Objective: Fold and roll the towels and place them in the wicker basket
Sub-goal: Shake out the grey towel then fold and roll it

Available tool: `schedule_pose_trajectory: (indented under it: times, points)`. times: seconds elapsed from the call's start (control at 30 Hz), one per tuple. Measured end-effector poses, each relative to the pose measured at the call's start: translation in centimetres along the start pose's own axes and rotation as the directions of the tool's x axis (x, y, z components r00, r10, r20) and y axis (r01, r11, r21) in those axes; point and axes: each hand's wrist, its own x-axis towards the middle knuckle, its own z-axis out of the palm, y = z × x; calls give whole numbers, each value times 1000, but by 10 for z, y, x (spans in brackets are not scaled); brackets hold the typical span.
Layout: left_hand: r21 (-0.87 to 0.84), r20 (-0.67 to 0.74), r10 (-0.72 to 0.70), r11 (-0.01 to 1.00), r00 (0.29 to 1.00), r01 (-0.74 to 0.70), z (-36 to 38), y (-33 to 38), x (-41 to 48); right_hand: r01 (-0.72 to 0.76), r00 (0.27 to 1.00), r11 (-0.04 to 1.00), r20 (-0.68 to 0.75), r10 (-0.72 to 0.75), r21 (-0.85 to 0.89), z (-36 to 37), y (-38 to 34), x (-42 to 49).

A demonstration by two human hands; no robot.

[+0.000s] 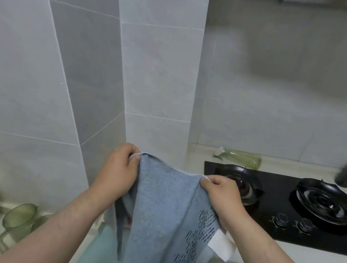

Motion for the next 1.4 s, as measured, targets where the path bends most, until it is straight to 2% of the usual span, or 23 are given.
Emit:
schedule_pose_trajectory:
  times: [0.1, 0.2, 0.3, 0.4, 0.47, 0.53, 0.63, 0.7, 0.93, 1.07, 1.2, 1.33, 1.4]
  points:
    - [0, 86, -143, 990, 986, 144, 34, -52, -8, -187, 982, 982, 17, 187, 4, 14, 42, 10]
    - [-19, 140, -235, 971, 962, 240, 71, -100, -25, -261, 965, 964, 1, 261, -56, 33, 87, 10]
    - [-74, 188, -233, 965, 954, 250, 100, -129, -45, -202, 979, 979, 20, 203, -27, 53, 132, 8]
    - [-226, 258, -264, 919, 929, 324, 115, -150, -73, -68, 997, 994, 14, 69, -86, 71, 179, 0]
    - [-205, 172, -223, 945, 960, 256, 114, -176, -98, -47, 997, 996, 56, 52, -78, 80, 204, -6]
    - [-34, 108, -79, 996, 991, 84, 108, -213, -126, -36, 989, 996, 141, 48, -84, 85, 227, -13]
    - [215, 224, 20, 974, 974, -69, 99, -266, -157, 150, 973, 959, 207, -100, -241, 86, 253, -19]
    - [270, 278, 18, 958, 960, -97, 99, -283, -166, 266, 952, 913, 232, -199, -310, 88, 259, -22]
    - [353, 133, 29, 933, 991, -75, 101, -291, -158, 361, 932, 881, 102, -347, -305, 101, 261, -24]
    - [72, 53, -44, 997, 998, 40, 93, -267, -144, 472, 876, 806, 86, -475, -357, 100, 256, -31]
    - [-62, 12, 58, 996, 998, -57, 73, -225, -141, 602, 775, 693, 84, -626, -396, 96, 236, -59]
    - [-95, 77, 151, 985, 986, -143, 48, -192, -162, 678, 708, 586, 181, -683, -443, 102, 210, -100]
    - [-117, 49, 186, 977, 981, -180, 32, -185, -175, 697, 690, 548, 223, -689, -462, 104, 200, -120]
